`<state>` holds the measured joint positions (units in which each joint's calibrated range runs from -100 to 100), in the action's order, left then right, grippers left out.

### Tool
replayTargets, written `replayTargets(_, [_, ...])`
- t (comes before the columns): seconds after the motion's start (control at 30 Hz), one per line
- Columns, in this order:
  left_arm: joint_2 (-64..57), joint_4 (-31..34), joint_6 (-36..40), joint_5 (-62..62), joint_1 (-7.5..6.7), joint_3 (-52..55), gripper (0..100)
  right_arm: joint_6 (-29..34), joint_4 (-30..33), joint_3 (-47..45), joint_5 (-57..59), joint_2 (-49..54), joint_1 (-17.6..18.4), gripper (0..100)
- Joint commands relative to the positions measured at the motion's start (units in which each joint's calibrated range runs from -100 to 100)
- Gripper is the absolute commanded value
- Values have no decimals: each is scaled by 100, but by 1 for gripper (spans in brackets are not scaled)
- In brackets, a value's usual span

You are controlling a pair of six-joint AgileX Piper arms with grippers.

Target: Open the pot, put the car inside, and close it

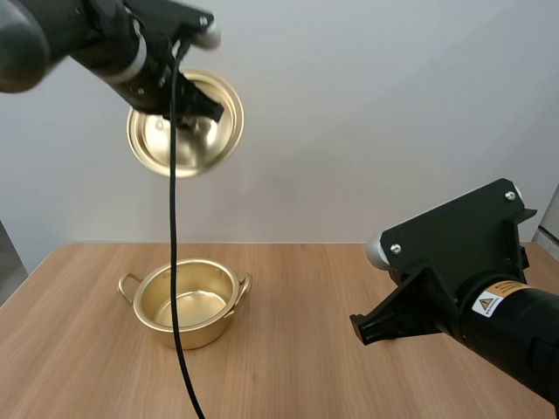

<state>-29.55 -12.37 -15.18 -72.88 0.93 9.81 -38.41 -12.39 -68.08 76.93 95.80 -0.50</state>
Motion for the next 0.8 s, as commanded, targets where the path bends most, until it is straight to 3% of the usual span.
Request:
replayTargets(0.0, [-550,-408,15,1921,3,-898,0,-34,0,8,22,0,5,0])
replayTargets(0.17, [-986,-1121,15,3119,3,-1622,0,-87,0,8,56,0,5,0])
replayTargets(0.5, [-1576,-1578,23,4145,3,-2158,0,-86,79,-12,-1,-152,5,0])
replayTargets(0.57, [-1706,-1677,23,4086,3,-2158,0,-86,345,-163,-529,-300,-2,0])
replayTargets(0.67, [-1892,-1861,23,4046,3,-2158,0,-77,1159,-418,-2201,-627,-2,0])
replayTargets(0.77, [-1984,-1861,23,3758,3,-2158,0,-77,1324,-264,-2718,-1251,-17,0])
